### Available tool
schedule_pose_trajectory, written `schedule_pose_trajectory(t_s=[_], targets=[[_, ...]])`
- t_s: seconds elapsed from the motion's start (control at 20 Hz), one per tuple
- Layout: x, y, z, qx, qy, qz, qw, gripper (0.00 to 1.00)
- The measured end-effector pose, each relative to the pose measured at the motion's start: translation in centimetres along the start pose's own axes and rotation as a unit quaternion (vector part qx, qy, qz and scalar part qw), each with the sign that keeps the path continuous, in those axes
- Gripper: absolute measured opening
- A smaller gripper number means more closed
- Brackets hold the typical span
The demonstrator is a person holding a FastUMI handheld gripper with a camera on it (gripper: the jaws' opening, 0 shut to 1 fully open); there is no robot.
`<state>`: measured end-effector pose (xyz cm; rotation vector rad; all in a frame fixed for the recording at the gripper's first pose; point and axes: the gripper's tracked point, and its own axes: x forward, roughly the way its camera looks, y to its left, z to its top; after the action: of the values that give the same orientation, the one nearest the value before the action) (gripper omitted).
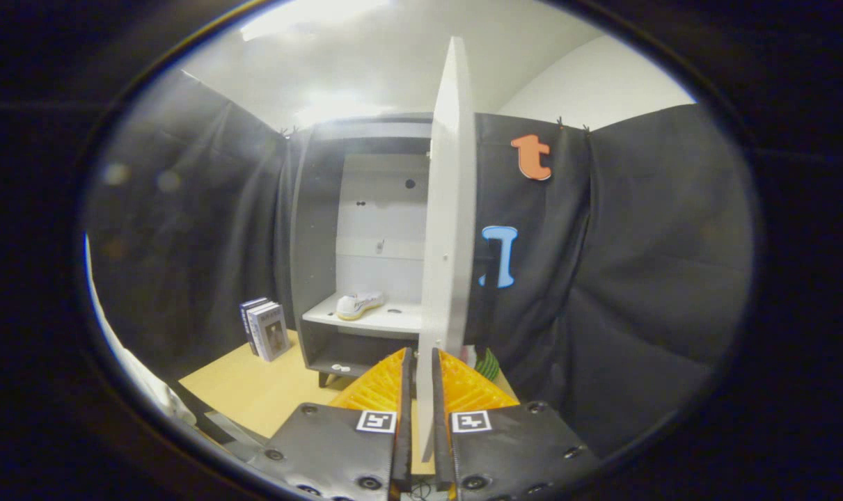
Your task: Open the shoe cabinet door, grab the shoes and put them into the shoe cabinet, then close the shoe cabinet door.
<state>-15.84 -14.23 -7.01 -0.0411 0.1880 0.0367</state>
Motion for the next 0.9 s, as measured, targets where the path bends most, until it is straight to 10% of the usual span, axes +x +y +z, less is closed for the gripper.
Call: schedule_pose_trajectory(t_s=[0.9], targets=[[12.9,20.6,-34.3,0.109,0.283,-0.031,0.952,0.48]])
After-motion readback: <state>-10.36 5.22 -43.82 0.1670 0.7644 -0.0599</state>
